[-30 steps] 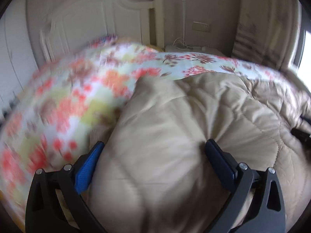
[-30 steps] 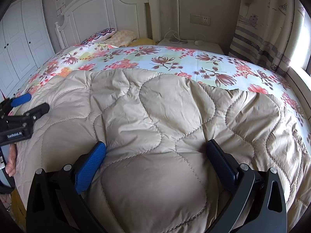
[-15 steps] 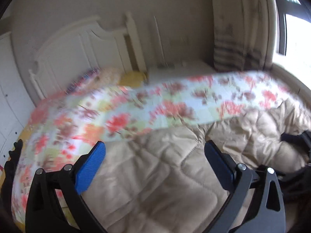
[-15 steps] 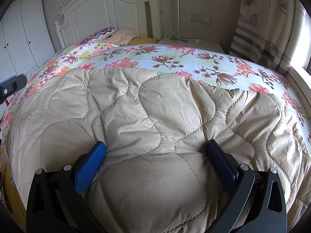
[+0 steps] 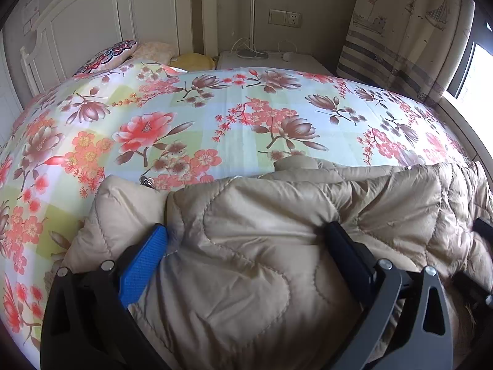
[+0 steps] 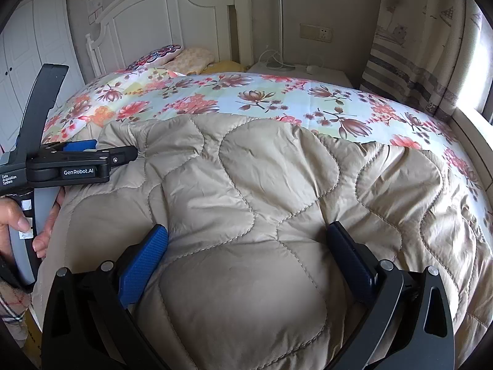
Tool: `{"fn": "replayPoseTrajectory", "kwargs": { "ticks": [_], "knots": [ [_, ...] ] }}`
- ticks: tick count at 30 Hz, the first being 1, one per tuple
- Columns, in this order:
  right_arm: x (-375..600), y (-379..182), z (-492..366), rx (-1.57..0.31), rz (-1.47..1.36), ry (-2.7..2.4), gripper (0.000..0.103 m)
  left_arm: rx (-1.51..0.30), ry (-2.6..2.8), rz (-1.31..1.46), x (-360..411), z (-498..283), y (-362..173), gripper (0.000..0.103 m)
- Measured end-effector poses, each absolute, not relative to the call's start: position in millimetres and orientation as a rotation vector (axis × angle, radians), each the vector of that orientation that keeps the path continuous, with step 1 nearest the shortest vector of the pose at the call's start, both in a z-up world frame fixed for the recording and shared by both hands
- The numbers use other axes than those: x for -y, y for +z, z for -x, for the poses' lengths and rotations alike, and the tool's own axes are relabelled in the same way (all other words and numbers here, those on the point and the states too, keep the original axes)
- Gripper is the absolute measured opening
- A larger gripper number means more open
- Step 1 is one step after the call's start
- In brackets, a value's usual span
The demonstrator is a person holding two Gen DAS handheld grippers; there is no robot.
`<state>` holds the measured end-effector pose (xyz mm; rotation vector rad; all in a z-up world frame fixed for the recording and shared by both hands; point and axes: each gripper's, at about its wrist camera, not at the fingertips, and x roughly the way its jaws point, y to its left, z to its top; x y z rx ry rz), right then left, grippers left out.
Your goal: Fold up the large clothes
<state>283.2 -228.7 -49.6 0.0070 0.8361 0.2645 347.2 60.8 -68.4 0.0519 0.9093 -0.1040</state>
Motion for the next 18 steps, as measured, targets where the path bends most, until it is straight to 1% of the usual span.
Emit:
{"fn": "replayPoseTrajectory", "kwargs": {
  "ticks": [2,5,7,9,11,15,18],
  "knots": [
    [235.4,-36.5,-282.1,-0.842,-0.015,0.195,0.098,-0.91,-0.105,-0.05,-61.5,-347.3,-67.9,0.101],
    [242.4,-3.8,-291.1,-0.774,-0.054,0.174,0.098,-0.911,-0.104,-0.05,-61.8,-346.5,-68.2,0.101],
    [231.5,5.7,-308.2,-0.752,-0.028,0.188,0.098,-0.91,-0.108,-0.041,-63.3,-347.1,-69.1,0.101],
    [209.2,-11.2,-332.1,-0.81,0.054,0.2,0.098,-0.902,-0.111,-0.014,-67.0,-346.3,-69.2,0.101],
    [190.4,-53.6,-349.6,-0.919,0.139,0.186,0.099,-0.915,-0.109,0.003,-69.5,-348.3,-71.7,0.101],
    [192.8,-52.7,-349.4,-0.903,0.142,0.184,0.099,-0.916,-0.113,0.005,-68.9,-350.2,-71.3,0.101],
    [203.4,-49.9,-351.9,-0.913,0.091,0.216,0.098,-0.915,-0.115,0.005,-68.6,-349.5,-70.7,0.101]
  ]
}}
